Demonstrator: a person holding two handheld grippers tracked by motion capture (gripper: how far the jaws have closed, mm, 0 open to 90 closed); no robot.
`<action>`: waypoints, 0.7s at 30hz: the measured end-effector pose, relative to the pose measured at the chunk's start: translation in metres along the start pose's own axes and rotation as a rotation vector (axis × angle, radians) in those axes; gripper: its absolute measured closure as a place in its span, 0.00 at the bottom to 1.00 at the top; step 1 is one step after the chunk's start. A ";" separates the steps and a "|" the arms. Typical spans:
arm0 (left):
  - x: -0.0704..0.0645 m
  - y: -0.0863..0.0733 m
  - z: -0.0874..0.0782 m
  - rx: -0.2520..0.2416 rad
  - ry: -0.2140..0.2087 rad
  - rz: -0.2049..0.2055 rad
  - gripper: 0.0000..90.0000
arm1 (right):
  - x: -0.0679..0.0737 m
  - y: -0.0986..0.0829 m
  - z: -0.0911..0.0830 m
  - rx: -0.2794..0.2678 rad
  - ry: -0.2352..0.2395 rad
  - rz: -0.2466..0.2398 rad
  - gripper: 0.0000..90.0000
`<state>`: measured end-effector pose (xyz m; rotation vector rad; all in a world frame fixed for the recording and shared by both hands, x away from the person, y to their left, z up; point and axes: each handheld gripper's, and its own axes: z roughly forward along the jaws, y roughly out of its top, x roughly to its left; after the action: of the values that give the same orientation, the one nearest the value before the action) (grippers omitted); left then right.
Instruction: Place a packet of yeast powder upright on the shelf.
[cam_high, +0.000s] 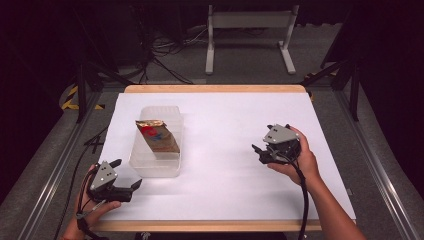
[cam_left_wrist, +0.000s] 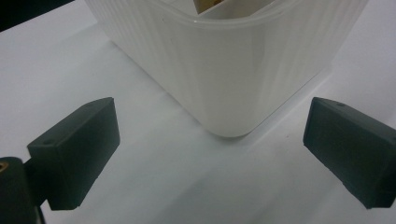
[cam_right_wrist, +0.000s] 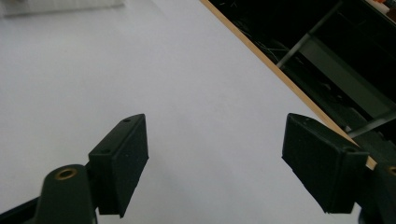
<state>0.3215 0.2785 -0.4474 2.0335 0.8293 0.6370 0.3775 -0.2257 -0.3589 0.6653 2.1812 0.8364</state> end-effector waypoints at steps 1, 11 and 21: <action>0.000 0.000 0.000 0.000 0.000 0.000 0.05 | 0.000 0.000 0.000 0.000 0.000 0.000 0.25; -0.001 0.001 0.001 0.006 0.001 0.007 0.05 | -0.003 -0.036 -0.013 0.028 -0.013 0.048 0.24; -0.001 0.002 0.002 0.002 -0.004 0.004 0.05 | 0.002 -0.068 -0.031 -0.015 0.006 0.109 0.19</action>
<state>0.3225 0.2761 -0.4472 2.0381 0.8237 0.6349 0.3388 -0.2807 -0.3913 0.7805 2.1576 0.9116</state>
